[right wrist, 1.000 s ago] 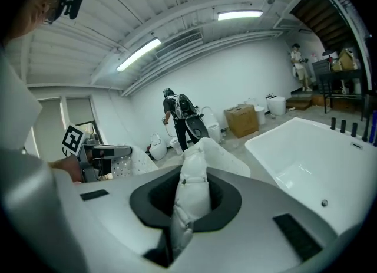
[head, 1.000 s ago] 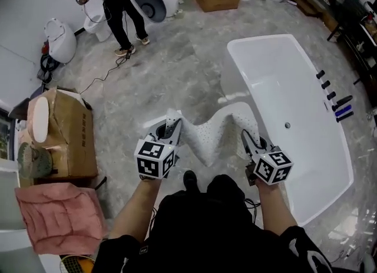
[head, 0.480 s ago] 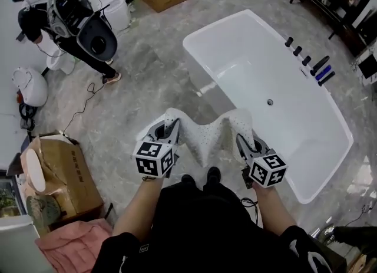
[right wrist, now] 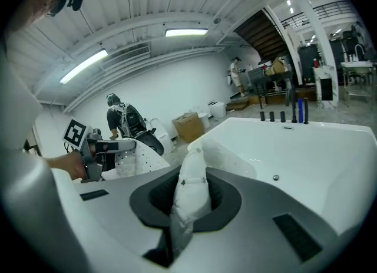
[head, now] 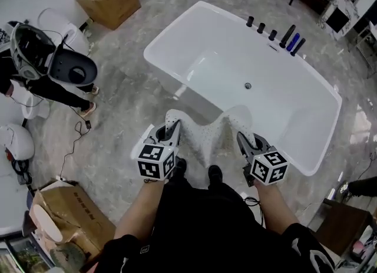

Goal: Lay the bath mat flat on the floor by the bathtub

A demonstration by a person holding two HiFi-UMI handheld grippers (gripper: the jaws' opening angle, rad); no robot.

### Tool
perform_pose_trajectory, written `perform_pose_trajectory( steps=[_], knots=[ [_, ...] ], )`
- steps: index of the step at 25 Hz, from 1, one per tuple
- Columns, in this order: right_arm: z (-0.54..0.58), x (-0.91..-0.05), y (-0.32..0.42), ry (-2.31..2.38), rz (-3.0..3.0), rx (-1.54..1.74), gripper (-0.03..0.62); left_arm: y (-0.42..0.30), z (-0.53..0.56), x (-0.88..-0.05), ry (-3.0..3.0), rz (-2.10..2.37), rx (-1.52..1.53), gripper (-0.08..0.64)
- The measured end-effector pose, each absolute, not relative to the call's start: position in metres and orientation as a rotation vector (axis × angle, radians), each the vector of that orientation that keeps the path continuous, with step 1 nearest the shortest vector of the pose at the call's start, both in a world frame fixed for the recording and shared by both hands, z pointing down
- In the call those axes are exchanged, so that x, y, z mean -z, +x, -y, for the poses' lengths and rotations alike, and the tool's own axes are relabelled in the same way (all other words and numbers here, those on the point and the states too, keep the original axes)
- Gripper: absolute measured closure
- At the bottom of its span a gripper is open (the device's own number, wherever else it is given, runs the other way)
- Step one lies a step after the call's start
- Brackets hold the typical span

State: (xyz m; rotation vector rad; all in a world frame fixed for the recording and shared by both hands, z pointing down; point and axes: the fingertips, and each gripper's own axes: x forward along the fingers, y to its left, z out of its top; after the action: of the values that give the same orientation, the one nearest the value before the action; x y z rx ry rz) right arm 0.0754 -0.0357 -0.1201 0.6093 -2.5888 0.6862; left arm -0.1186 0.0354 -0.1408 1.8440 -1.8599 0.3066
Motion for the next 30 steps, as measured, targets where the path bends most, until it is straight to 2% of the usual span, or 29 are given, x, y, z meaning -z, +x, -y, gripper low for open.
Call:
perform_pose_trajectory(
  steps=[14, 30],
  knots=[
    [-0.008, 0.087, 0.064, 1.221, 2.38, -0.907, 0.56, -0.157, 0.004, 0.096, 2.166, 1.405, -0.453, 0.532],
    [-0.069, 0.07, 0.104, 1.368, 2.324, -1.002, 0.56, -0.128, -0.032, 0.069, 2.164, 1.282, -0.524, 0.532]
  ],
)
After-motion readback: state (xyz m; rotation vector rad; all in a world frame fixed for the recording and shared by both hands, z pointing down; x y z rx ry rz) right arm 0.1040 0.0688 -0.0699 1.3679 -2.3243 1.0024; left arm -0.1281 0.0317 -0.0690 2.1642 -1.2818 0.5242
